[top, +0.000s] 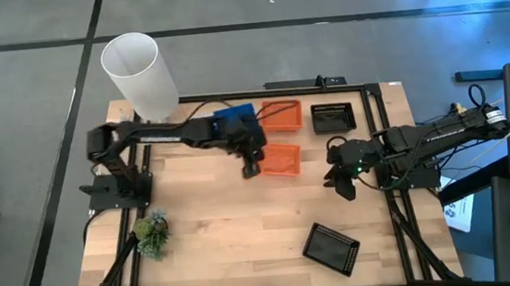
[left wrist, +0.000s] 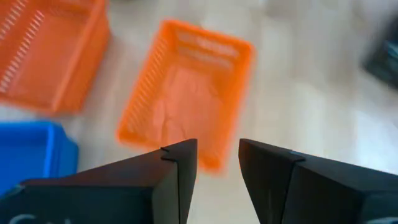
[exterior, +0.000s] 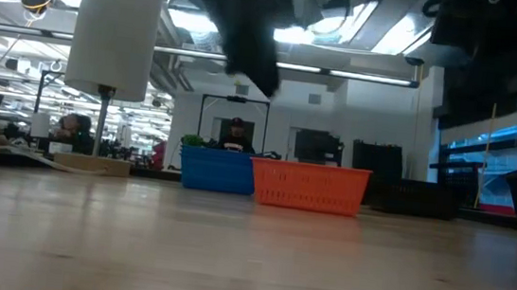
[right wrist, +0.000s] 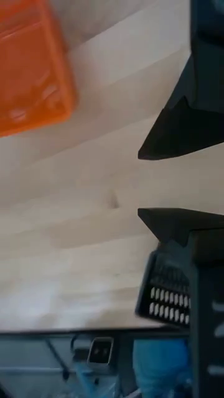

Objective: Stack baskets by color
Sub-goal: Adjust the stacked blue bins

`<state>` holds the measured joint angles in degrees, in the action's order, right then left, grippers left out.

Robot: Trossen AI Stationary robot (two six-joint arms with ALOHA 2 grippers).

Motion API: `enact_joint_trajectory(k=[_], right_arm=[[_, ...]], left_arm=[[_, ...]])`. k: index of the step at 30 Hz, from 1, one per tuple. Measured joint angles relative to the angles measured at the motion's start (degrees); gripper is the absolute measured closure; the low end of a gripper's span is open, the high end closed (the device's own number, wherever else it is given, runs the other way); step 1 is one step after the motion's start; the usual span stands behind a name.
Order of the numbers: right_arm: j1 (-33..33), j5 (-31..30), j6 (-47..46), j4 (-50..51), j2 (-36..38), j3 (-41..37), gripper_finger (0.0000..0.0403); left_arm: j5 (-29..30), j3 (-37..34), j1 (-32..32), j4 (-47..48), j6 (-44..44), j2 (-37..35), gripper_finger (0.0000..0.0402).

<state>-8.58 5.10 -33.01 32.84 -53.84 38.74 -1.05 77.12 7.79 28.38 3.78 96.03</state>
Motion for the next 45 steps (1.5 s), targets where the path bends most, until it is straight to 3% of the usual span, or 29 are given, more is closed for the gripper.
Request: enact_joint_trajectory(k=[4, 8, 12, 16, 19, 26, 36, 45], right_arm=[[0.0, -1.5, 0.0, -3.0, 0.0, 0.0, 0.0268], [0.0, -8.4, -1.9, -5.3, 0.0, 0.0, 0.0268], [0.0, -13.9, -4.6, -5.9, 0.0, 0.0, 0.0268], [0.0, -15.0, -4.4, -5.9, 0.0, 0.0, 0.0268], [0.0, -15.1, -4.4, -6.0, 0.0, 0.0, 0.0268], [0.0, -14.7, -4.2, -5.9, 0.0, 0.0, 0.0268], [0.0, -14.5, -4.3, -5.5, 0.0, 0.0, 0.0268], [0.0, -14.5, -5.2, -5.7, 0.0, 0.0, 0.0268]], left_arm=[[1.0, 0.0, -3.7, 12.6, -1.3, -6.6, 0.0291], [7.0, -0.4, -6.0, 18.8, -2.8, -10.3, 0.0291], [8.8, -5.1, -4.1, 16.2, -3.2, -9.7, 0.0291], [7.8, -13.5, -0.1, 1.7, -7.2, -5.4, 0.0291], [3.5, -15.2, 4.6, -6.1, -9.9, -1.2, 0.0292], [-0.9, -15.2, 14.1, -6.4, -9.9, 7.4, 0.0292], [-0.6, -15.1, 18.2, -3.7, -10.5, 5.8, 0.0306], [11.1, -15.1, 19.0, 1.0, -12.2, 1.6, 0.0310]])
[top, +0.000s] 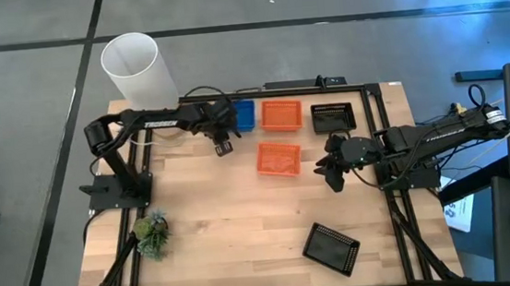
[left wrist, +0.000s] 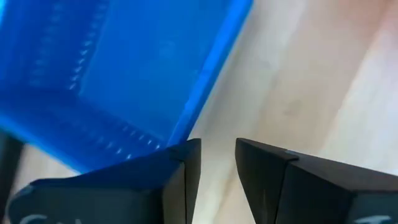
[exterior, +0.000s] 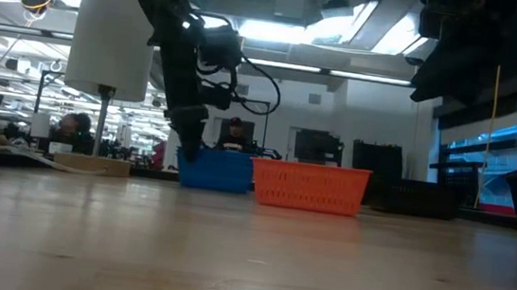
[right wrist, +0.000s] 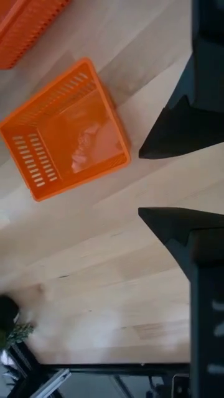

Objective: Stack baskets by color
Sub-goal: Adjust the stacked blue bins

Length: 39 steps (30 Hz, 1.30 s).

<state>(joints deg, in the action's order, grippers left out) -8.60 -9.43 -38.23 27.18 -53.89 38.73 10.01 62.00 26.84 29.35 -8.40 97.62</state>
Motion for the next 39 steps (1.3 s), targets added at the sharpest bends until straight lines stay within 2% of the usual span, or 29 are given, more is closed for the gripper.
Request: enact_joint_trajectory(k=[3, 5, 12, 15, 18, 24, 27, 34, 39], right_arm=[[0.0, 0.0, -1.7, 0.1, 0.0, 0.0, 0.0268], [0.0, 0.0, -1.8, 0.1, 0.0, 0.0, 0.0268], [0.0, 3.3, -1.9, -0.5, 0.0, 0.0, 0.0268], [0.0, 3.6, -1.9, -0.6, 0.0, 0.0, 0.0268], [0.0, 3.6, -1.9, -0.6, 0.0, 0.0, 0.0268], [0.0, 4.6, -1.6, -0.4, 0.0, 0.0, 0.0268], [0.0, 4.6, -1.7, -0.3, 0.0, 0.0, 0.0268], [0.0, 5.0, -1.8, 0.1, 0.0, 0.0, 0.0268], [-0.1, 5.0, -1.8, 0.6, 0.0, 0.0, 0.0268]], left_arm=[[2.6, 0.0, 0.6, 0.1, -1.0, -0.3, 0.0310], [1.8, 0.0, 1.0, 0.2, -0.6, -0.3, 0.0310], [-17.3, 0.0, -2.5, 0.5, 3.7, -5.8, 0.0310], [-13.7, 0.2, -5.1, -3.4, 3.8, -8.9, 0.0310], [-11.2, 0.1, -6.0, -2.8, 3.4, -8.8, 0.0310], [-12.4, 0.4, -5.7, -8.4, 0.3, -1.7, 0.0310], [-11.6, 3.6, -4.5, -9.0, -1.4, 1.7, 0.0310], [-12.3, 11.2, -1.8, -3.4, -4.2, 9.0, 0.0310], [-11.1, 13.0, -0.9, -3.2, -5.6, 11.8, 0.0310]])
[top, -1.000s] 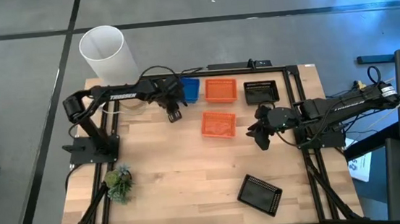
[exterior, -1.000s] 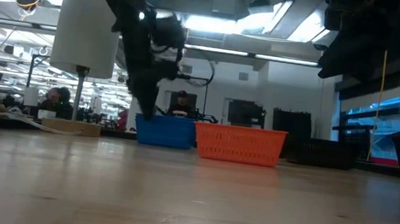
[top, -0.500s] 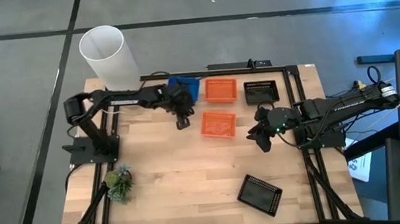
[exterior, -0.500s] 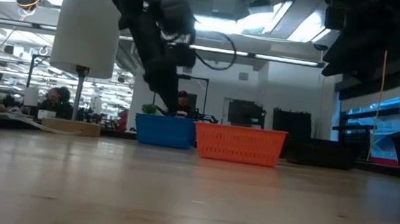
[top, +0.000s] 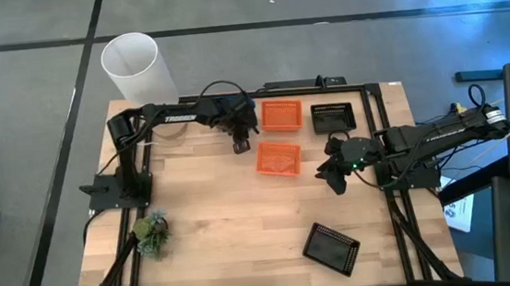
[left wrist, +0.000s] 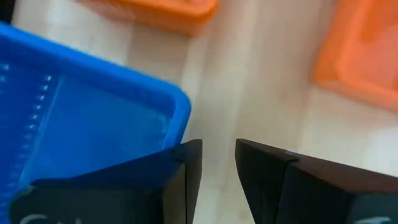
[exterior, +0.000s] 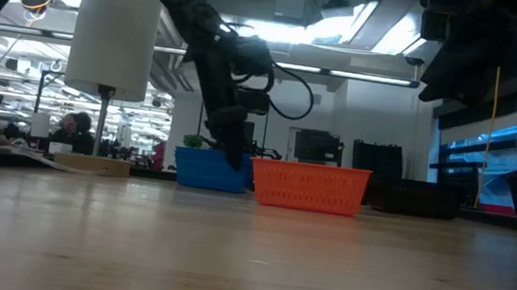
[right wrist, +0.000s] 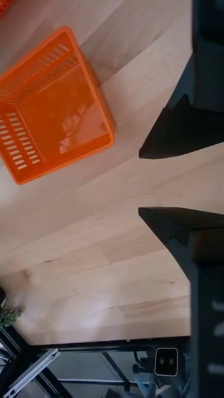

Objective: Stack baskets by color
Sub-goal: Adjust the stacked blue bins, then stack the black bin on top of the stacked black bins

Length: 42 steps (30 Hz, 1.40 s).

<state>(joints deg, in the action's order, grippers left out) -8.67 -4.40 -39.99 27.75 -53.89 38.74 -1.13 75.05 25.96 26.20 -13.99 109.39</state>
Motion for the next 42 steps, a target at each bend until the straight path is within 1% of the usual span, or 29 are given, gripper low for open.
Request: enact_joint_trajectory(k=[3, 7, 9, 11, 14, 17, 20, 24, 27, 31, 33, 37, 40, 42], right_arm=[[0.0, 0.0, 0.2, 0.0, 0.0, 0.0, 0.0268], [0.0, 0.0, 0.2, 0.2, 0.0, 0.0, 0.0268], [0.0, 0.0, 0.2, 0.2, 0.0, 0.0, 0.0268], [0.0, 0.0, 0.2, 0.2, 0.0, 0.0, 0.0268], [0.0, 0.0, 0.2, 0.3, 0.0, 0.0, 0.0268], [0.0, 0.0, 1.7, -0.8, 0.0, 0.0, 0.0268], [0.0, 0.0, 4.8, -6.0, 0.0, 0.0, 0.0268], [-0.6, 0.4, 7.0, -15.4, -1.1, 0.0, 0.0268], [-1.7, 3.8, 9.5, -17.5, -3.0, 0.1, 0.0268], [-3.3, 4.1, 9.3, -13.1, -6.1, 2.0, 0.0268], [-4.2, 4.0, 8.8, -10.6, -8.5, 4.0, 0.0268], [-6.5, 4.9, 6.2, -2.2, -14.8, 11.0, 0.0272], [-8.8, 6.8, 1.7, 7.5, -20.5, 17.0, 0.0276], [-10.8, 9.3, -2.1, 12.9, -24.3, 20.4, 0.0277]], left_arm=[[3.2, 1.1, 0.0, -0.4, -0.8, 0.9, 0.0310], [5.6, 1.8, 0.0, -0.7, -1.7, 0.9, 0.0310], [6.1, 2.2, 0.0, -1.0, -1.7, 0.9, 0.0310], [6.0, 3.0, 0.0, 0.6, -1.6, 0.9, 0.0310], [5.7, 5.1, -0.8, 7.7, -0.7, -0.2, 0.0313], [5.6, 7.5, -2.9, 16.2, 1.6, -2.4, 0.0319], [5.5, 8.8, -5.7, 24.0, 4.3, -5.6, 0.0326], [6.0, 8.4, -9.2, 35.7, 7.4, -10.3, 0.0331], [6.2, 5.8, -10.8, 40.4, 10.4, -14.8, 0.0333], [7.2, -0.3, -11.6, 40.0, 15.3, -22.7, 0.0333], [9.1, -3.9, -12.2, 39.4, 18.7, -26.5, 0.0333], [13.5, -11.3, -13.7, 36.7, 24.9, -34.0, 0.0333], [14.5, -15.5, -14.5, 33.8, 28.2, -38.8, 0.0333], [14.9, -17.6, -15.1, 31.9, 29.5, -41.0, 0.0333]])
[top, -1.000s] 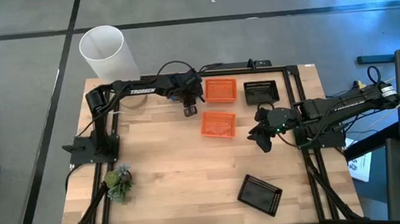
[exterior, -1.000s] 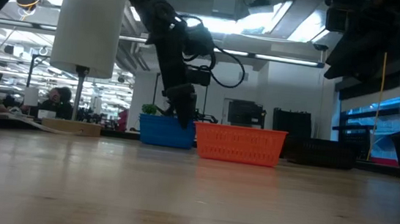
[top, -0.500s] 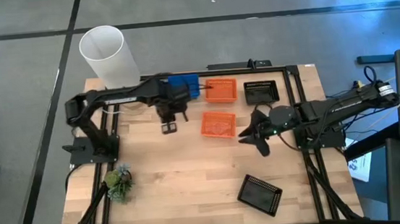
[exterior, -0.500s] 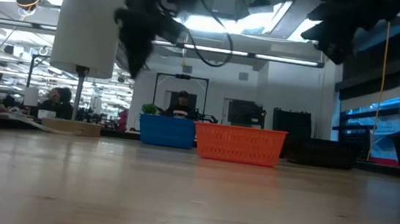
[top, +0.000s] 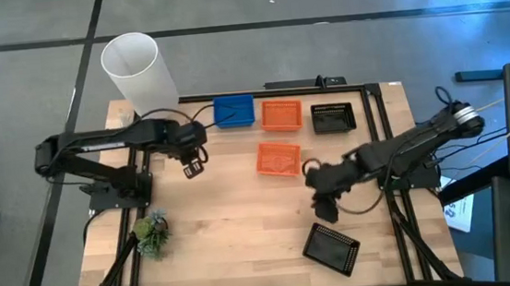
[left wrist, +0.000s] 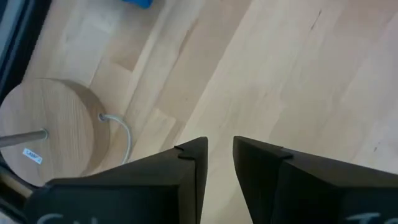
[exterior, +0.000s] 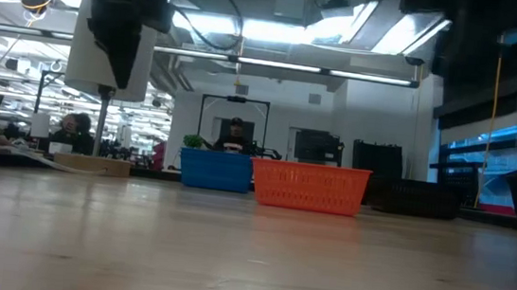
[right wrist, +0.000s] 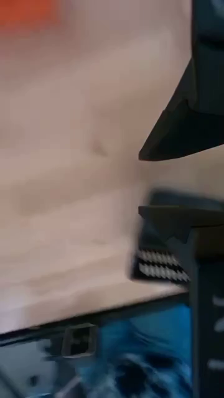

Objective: Stack baskets by color
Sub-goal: Stack the black bin on top of the stacked black bins

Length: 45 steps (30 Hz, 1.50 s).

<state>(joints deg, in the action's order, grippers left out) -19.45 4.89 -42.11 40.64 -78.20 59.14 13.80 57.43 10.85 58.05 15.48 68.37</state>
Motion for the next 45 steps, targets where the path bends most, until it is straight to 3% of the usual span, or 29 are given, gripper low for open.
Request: enact_joint_trajectory(k=[6, 15, 29, 34, 37, 40, 45], right_arm=[[-6.3, 4.7, -10.6, 7.2, -8.2, 5.1, 0.0277], [-11.6, 0.9, -20.7, 4.6, -12.1, 5.2, 0.0277], [-11.9, 0.6, -17.2, 7.6, -21.8, 5.0, 0.0277], [-11.6, -4.2, -14.3, 8.1, -24.6, 5.0, 0.0279], [-10.8, -4.8, -14.1, 8.8, -24.8, 5.0, 0.0313], [-9.9, -5.6, -12.1, 9.9, -24.3, 5.0, 0.0383], [-6.6, -7.7, -9.8, 18.5, -21.4, 5.2, 0.0399]], left_arm=[[3.3, -2.5, -1.4, -2.1, 0.7, -3.8, 0.0333], [8.3, -2.5, -2.2, -2.1, 0.0, -4.4, 0.0333], [8.2, -2.5, -2.2, -2.2, -0.6, -4.4, 0.0333], [8.2, -2.5, -2.2, -2.4, -0.6, -4.4, 0.0333], [8.2, -2.5, -2.2, -2.6, -0.6, -4.4, 0.0333], [8.2, -2.5, -2.2, -3.5, -0.6, -4.4, 0.0333], [8.2, -2.5, -2.2, -4.4, -0.6, -4.4, 0.0333]])
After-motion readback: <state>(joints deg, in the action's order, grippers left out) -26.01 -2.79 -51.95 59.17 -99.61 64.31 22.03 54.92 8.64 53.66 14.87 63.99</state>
